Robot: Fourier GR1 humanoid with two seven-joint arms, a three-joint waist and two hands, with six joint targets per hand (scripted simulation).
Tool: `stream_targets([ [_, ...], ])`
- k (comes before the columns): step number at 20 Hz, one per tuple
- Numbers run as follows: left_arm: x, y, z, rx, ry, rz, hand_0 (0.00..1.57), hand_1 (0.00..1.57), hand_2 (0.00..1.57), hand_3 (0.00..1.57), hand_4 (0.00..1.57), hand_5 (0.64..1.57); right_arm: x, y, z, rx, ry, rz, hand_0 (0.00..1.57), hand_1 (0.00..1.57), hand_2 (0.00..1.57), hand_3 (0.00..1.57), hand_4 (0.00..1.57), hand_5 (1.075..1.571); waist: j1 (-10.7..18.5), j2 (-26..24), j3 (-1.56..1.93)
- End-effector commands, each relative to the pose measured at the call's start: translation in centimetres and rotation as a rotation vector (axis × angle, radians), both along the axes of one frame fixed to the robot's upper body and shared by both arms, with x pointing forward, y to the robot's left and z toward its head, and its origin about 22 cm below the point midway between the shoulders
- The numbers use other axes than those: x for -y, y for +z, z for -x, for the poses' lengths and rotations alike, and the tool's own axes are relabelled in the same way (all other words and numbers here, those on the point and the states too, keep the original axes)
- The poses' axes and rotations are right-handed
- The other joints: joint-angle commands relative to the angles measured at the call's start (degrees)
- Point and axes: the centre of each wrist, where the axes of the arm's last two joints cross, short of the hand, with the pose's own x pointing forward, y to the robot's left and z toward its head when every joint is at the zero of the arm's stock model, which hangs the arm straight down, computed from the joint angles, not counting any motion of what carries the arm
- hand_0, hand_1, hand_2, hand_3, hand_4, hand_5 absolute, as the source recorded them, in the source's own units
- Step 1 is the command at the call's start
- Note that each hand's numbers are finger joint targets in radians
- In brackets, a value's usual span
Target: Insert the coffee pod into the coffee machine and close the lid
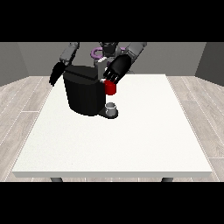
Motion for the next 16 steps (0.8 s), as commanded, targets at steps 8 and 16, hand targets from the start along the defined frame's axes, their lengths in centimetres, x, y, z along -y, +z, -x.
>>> stream_targets([
  [8,-0.9,2.0,-0.1,0.036,0.031,-0.007,1.23,1.23,1.27,1.21,0.39,1.571,-1.2,0.1,0.3,-0.003,0.008,0.019,0.0,0.0,0.0,0.0,0.0,1.571,-1.5,0.4,0.01],
  [16,0.0,1.5,-0.1,0.079,0.006,-0.002,1.19,1.19,1.21,1.17,0.36,1.571,-0.5,0.2,0.1,0.012,0.0,-0.016,0.0,0.0,0.0,0.0,0.0,1.571,-1.1,0.4,0.02],
])
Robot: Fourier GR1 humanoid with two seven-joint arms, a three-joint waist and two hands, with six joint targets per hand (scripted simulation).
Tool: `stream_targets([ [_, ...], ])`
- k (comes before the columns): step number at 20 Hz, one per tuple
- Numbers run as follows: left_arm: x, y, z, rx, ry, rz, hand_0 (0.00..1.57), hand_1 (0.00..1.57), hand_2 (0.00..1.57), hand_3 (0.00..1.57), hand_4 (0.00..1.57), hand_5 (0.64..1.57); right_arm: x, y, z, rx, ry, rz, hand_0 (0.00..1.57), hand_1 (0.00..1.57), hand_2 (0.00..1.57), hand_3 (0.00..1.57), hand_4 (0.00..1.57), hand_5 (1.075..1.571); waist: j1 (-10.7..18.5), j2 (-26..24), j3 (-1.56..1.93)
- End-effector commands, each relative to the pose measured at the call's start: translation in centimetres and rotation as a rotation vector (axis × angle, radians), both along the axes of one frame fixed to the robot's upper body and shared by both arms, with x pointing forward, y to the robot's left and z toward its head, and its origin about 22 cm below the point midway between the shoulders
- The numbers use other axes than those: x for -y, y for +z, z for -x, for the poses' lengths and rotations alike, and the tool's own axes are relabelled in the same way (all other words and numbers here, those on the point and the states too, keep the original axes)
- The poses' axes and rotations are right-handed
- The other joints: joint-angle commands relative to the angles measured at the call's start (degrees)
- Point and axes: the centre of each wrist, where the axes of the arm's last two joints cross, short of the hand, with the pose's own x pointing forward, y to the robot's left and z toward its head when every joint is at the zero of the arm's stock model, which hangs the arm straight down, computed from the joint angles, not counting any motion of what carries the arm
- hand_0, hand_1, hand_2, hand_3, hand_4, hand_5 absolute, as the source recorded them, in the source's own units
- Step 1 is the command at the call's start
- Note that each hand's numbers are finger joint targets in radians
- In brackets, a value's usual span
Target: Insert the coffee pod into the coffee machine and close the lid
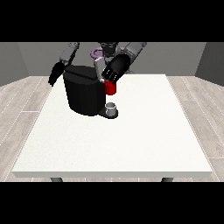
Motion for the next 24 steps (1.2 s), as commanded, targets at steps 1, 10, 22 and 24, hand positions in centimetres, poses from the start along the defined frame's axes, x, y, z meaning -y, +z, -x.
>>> stream_targets([
  [1,-0.1,0.7,0.1,0.052,0.019,0.007,1.18,1.18,1.2,1.17,0.35,1.571,0.2,0.1,0.1,0.019,-0.006,0.017,0.0,0.0,0.0,0.0,0.15,1.571,-0.8,0.2,0.02],
  [10,0.1,0.3,0.2,0.113,0.004,-0.16,1.16,1.16,1.19,1.07,0.0,1.571,-0.3,0.1,-0.3,0.015,-0.018,-0.021,0.0,0.0,0.0,0.0,0.0,1.571,0.6,2.3,0.03],
  [22,-0.6,0.5,0.1,0.186,-0.003,-0.067,1.25,1.25,1.21,0.96,0.0,1.571,0.6,1.2,-0.7,0.021,-0.023,0.012,0.0,0.0,0.0,0.0,0.11,1.571,0.1,3.0,0.01],
  [24,-1.6,0.2,0.1,0.196,0.002,-0.048,1.25,1.25,1.21,0.95,0.0,1.571,-0.2,1.7,-0.4,0.033,0.011,0.029,0.0,0.0,0.0,0.0,0.07,1.571,-1.6,3.9,-0.01],
])
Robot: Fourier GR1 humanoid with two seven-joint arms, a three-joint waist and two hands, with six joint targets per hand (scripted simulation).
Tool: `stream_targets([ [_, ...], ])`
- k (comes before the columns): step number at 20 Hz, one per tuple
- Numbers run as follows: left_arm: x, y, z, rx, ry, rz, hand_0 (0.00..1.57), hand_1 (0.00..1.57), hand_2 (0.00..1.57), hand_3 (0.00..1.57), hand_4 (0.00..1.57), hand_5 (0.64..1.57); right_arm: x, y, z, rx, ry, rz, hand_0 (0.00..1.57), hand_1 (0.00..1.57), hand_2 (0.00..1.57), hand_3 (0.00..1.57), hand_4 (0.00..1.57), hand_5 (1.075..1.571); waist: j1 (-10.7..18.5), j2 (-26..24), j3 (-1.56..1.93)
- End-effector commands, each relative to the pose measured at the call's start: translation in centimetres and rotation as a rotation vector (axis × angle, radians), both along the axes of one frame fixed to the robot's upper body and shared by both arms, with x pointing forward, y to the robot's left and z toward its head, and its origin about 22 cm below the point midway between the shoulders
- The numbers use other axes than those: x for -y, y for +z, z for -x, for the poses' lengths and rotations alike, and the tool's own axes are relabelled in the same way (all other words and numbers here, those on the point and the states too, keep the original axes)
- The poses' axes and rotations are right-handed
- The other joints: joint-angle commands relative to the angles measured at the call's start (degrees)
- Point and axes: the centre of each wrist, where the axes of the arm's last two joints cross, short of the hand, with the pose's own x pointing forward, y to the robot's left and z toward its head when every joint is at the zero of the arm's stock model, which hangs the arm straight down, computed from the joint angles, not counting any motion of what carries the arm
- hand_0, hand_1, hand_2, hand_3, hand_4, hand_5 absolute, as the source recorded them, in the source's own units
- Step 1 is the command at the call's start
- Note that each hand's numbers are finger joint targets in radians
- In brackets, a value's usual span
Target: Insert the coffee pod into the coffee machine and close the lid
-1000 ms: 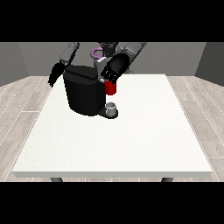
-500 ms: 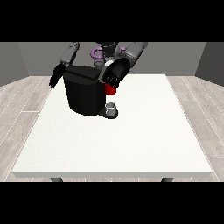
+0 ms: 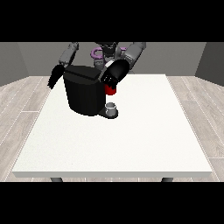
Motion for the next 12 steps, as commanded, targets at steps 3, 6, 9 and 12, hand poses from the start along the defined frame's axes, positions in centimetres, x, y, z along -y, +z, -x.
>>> stream_targets([
  [3,1.1,-2.8,-0.3,0.034,-0.021,-0.001,1.22,1.22,1.2,0.98,0.0,1.571,0.9,0.1,0.0,-0.001,-0.03,0.013,0.0,0.0,0.0,0.0,0.15,1.571,0.3,0.5,-0.07],
  [6,-0.3,2.6,0.4,0.111,-0.025,-0.022,1.25,1.25,1.22,0.94,0.0,1.571,-0.1,1.3,-0.8,0.045,-0.008,0.014,0.0,0.0,0.0,0.0,0.19,1.571,0.6,2.9,-0.05],
  [9,-2.4,1.0,0.5,0.112,-0.006,-0.067,1.09,1.09,1.07,0.8,0.0,1.571,-0.4,0.2,0.4,0.021,0.002,0.014,0.0,0.0,0.0,0.0,0.11,1.571,-0.9,2.0,-0.08],
  [12,-1.6,2.7,0.5,0.128,0.007,-0.072,0.92,0.92,0.98,0.69,0.0,1.571,-0.5,1.3,-0.4,0.048,0.004,0.04,0.0,0.0,0.0,0.0,0.21,1.571,-1.4,3.5,-0.06],
])
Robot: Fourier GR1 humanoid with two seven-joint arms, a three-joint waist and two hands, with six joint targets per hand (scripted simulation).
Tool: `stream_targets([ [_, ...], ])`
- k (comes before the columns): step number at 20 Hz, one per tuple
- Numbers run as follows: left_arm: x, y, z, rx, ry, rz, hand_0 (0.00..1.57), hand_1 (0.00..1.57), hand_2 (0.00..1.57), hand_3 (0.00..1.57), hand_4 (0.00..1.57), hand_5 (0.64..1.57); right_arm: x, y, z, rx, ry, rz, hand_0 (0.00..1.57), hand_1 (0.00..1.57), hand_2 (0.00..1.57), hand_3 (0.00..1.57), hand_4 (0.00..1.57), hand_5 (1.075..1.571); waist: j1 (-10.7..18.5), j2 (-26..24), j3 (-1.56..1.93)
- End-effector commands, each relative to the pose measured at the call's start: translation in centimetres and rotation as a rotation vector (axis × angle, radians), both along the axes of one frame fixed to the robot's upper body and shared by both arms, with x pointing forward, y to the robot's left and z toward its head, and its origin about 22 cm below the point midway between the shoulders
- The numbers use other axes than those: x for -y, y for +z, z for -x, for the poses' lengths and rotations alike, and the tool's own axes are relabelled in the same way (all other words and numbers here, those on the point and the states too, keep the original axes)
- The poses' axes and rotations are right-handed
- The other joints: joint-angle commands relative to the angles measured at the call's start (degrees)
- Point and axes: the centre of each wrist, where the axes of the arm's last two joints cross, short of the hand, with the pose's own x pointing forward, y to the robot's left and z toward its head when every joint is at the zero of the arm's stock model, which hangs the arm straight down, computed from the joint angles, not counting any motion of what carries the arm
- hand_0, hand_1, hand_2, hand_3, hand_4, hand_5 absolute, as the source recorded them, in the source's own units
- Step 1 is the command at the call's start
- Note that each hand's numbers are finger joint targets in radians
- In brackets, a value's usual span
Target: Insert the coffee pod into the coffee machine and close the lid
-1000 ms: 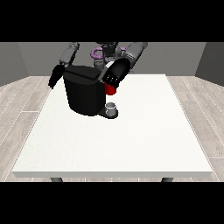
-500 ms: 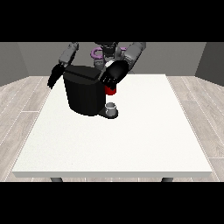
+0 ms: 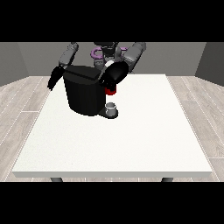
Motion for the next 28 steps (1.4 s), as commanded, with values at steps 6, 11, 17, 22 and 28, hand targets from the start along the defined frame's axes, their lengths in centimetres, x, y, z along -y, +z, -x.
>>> stream_targets([
  [6,-1.4,0.3,0.1,0.054,0.056,-0.037,0.0,0.0,0.63,0.51,0.0,1.571,-0.6,1.8,-0.5,0.012,-0.002,0.01,0.0,0.0,0.0,0.0,0.0,1.571,0.0,1.2,-0.18],
  [11,-1.5,0.7,0.1,0.038,0.061,-0.035,0.0,0.0,0.53,0.44,0.0,1.571,-1.0,1.1,-0.2,-0.024,0.004,0.003,0.0,0.0,0.0,0.0,0.13,1.571,-0.2,-1.1,-0.18],
  [17,-0.8,-2.3,-0.3,-0.012,0.064,-0.039,0.0,0.0,0.3,0.2,0.0,1.571,-1.1,-1.5,0.5,-0.038,-0.012,-0.018,0.0,0.0,0.0,0.0,0.0,1.571,2.6,-2.9,-0.17],
  [22,-0.7,-10.1,-0.3,-0.171,0.053,0.0,0.0,0.0,0.0,0.05,0.0,1.571,0.9,-6.8,3.6,-0.171,-0.044,-0.033,0.0,0.0,0.0,0.0,0.0,1.571,6.8,-12.2,-0.19],
  [28,1.1,-15.3,0.2,-0.306,-0.047,0.269,0.0,0.0,0.13,0.0,0.0,1.571,2.2,-10.7,6.5,-0.278,-0.083,-0.046,0.0,0.0,0.0,0.0,0.0,1.571,10.8,-21.4,-0.22],
])
